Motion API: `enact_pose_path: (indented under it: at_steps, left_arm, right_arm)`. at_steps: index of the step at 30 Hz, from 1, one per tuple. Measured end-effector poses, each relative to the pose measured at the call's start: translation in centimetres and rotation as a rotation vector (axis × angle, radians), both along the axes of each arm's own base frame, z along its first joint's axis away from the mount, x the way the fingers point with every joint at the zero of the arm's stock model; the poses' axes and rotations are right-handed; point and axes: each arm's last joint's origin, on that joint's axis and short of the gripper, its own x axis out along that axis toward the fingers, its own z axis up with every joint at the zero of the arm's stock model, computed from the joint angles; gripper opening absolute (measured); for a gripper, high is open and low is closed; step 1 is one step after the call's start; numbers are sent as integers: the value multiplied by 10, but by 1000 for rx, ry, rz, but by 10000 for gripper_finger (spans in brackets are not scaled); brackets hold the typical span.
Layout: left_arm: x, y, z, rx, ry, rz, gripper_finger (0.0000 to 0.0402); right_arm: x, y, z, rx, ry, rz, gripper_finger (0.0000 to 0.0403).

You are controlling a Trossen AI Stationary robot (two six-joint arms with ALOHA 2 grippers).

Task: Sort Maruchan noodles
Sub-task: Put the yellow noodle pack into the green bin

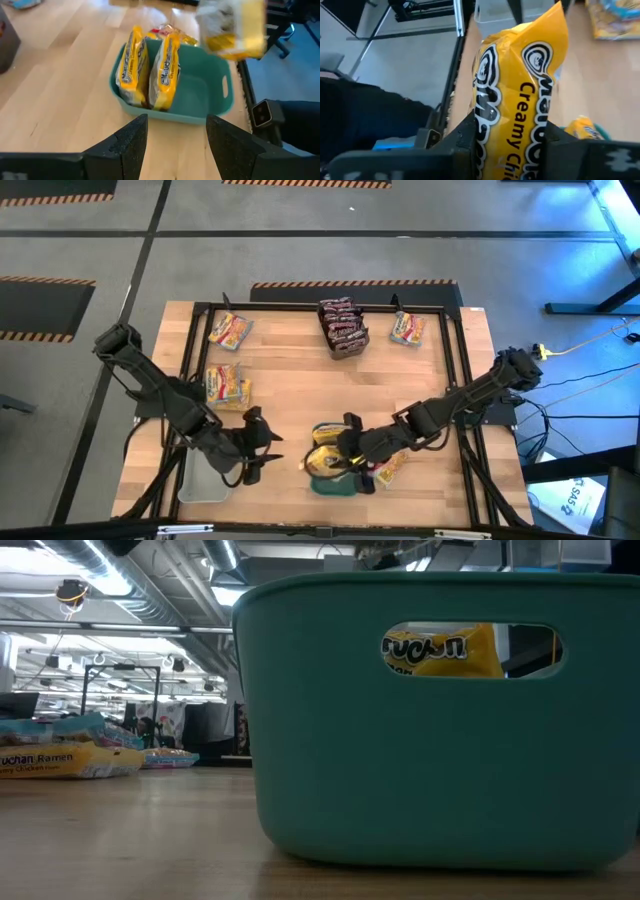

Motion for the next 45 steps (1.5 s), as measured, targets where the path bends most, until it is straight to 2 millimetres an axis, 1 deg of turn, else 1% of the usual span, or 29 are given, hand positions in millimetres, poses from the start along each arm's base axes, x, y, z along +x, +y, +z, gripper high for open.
enact_pose_path:
  at_steps: [5,9,12,15,19,22,34,38,45]
  left_arm:
    - [3,-3,-7,7,26,-11,196]
    - [2,-6,-7,-3,31,-27,196]
    - [0,-8,-7,-3,30,-38,196]
    - [-1,-9,-7,2,31,-44,196]
    - [-1,-8,-7,15,28,-35,196]
    - [-1,-8,-7,25,21,-22,196]
    - [-1,-8,-7,27,22,-20,195]
    - [-1,-8,-7,27,22,-19,195]
    - [-1,-8,-7,26,22,-19,195]
  right_arm:
    - [17,10,-3,-10,80,15,88]
    - [29,19,-3,-64,190,24,87]
    - [35,22,-9,-121,302,19,88]
    - [40,25,-22,-179,413,15,89]
    - [44,27,-41,-224,501,8,90]
    - [47,28,-54,-255,533,-2,90]
    - [59,33,-93,-320,605,-11,96]
    - [62,34,-101,-352,604,-32,120]
    - [63,31,-102,-403,584,-76,202]
